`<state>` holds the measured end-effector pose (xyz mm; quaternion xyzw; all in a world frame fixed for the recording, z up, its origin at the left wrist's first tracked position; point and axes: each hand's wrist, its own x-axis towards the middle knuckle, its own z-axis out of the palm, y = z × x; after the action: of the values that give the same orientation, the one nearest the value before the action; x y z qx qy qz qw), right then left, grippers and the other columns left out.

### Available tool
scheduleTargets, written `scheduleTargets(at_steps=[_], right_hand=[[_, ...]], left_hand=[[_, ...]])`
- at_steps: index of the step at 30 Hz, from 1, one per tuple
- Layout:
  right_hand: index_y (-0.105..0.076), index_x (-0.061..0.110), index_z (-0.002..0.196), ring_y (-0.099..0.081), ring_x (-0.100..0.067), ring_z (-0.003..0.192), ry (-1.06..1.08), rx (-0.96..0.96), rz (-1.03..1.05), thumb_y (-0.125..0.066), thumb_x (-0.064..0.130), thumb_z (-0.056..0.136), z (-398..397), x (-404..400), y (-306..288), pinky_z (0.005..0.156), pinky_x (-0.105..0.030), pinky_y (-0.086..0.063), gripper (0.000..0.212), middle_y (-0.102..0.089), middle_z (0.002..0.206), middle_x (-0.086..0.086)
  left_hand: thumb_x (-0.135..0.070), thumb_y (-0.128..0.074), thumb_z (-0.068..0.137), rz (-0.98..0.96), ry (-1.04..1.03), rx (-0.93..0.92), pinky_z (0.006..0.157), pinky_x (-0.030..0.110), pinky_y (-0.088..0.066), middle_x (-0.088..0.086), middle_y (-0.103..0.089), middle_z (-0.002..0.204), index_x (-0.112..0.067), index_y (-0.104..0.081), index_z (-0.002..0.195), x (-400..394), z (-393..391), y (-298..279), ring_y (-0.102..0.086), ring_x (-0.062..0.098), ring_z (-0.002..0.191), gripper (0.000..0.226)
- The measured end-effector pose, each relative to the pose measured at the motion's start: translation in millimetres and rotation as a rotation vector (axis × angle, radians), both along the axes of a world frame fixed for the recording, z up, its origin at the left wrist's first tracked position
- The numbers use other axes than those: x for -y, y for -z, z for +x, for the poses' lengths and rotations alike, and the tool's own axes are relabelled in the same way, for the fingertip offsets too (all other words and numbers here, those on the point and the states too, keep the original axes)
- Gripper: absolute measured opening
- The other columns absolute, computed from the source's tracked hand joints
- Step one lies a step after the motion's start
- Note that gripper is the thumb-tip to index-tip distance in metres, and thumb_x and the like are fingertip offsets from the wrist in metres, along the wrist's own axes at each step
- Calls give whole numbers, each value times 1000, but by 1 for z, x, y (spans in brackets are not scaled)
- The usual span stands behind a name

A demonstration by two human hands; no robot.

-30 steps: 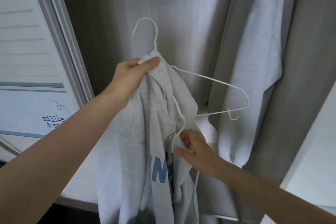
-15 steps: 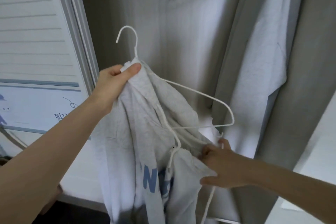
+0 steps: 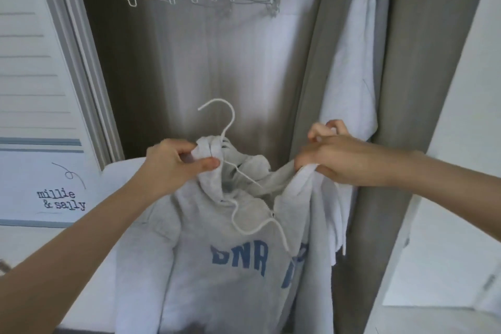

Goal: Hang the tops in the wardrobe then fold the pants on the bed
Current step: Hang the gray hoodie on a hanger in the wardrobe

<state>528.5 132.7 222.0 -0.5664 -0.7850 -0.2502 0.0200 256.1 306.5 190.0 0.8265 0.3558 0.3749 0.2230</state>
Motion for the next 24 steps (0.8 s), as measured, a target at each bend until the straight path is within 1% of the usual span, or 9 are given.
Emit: scheduleTargets(at_steps=[3,6,8,10,12,15,17,20,24], right_hand=[[-65,31,93,-38,-16,95,-54,-67,89,-52,12,89,-15,-10,-25,81,-37,-27,23,-56,83,19],[-70,21,95,-42,-18,93,-157,-280,205,-48,4,85,-40,-25,-32,78,-33,-38,29,-66,91,8],[-67,17,103,-44,-21,95,-151,-409,303,-54,3,83,-50,-34,-33,80,-36,-44,27,-63,101,-1],[-55,18,122,-46,-29,105,77,-417,434,-69,22,79,-42,-40,-35,85,-45,-46,45,-52,120,-6],[-49,19,123,-51,-34,103,397,-491,390,-72,48,76,-21,-38,-40,82,-40,-46,60,-49,123,-9],[-58,12,90,-65,-27,77,681,-729,-120,-47,76,76,0,-31,-42,61,-29,-51,66,-66,96,-12],[-60,18,90,-69,-20,71,676,-962,-355,-39,78,76,6,-29,-35,59,-26,-55,66,-71,82,-6],[-61,18,84,-63,-12,60,549,-1085,-232,-40,70,84,6,-31,-22,54,-17,-46,56,-67,69,2],[-46,23,48,-41,-2,33,289,-1233,4,-51,48,91,-5,-37,-22,35,-12,-29,50,-43,36,14]], left_hand=[[-52,-82,69,42,49,-42,88,51,-47,14,-65,76,-2,-67,76,11,22,6,-60,30,75,53],[-51,-83,66,10,120,43,80,50,-47,16,-63,70,-7,-66,68,28,40,5,-54,26,66,47],[-47,-84,67,-104,143,233,68,44,-47,15,-60,64,-14,-66,61,34,43,-2,-52,21,61,38],[-51,-79,63,-211,148,474,61,37,-46,17,-58,63,-7,-66,64,32,37,-12,-52,18,61,46],[-51,-77,62,-250,156,619,71,37,-51,22,-64,74,7,-67,77,25,28,-19,-59,18,69,60],[-52,-78,61,-216,133,695,81,43,-51,31,-64,85,18,-61,89,17,23,-22,-59,24,79,77],[-53,-78,62,-167,112,691,77,39,-52,33,-64,86,15,-63,86,15,27,-23,-59,22,74,74],[-55,-77,65,-97,80,654,61,27,-43,17,-57,64,7,-61,69,10,30,-24,-49,16,59,64],[-46,-74,81,36,47,625,61,33,-33,14,-41,60,8,-50,67,8,36,-25,-35,22,59,61]])
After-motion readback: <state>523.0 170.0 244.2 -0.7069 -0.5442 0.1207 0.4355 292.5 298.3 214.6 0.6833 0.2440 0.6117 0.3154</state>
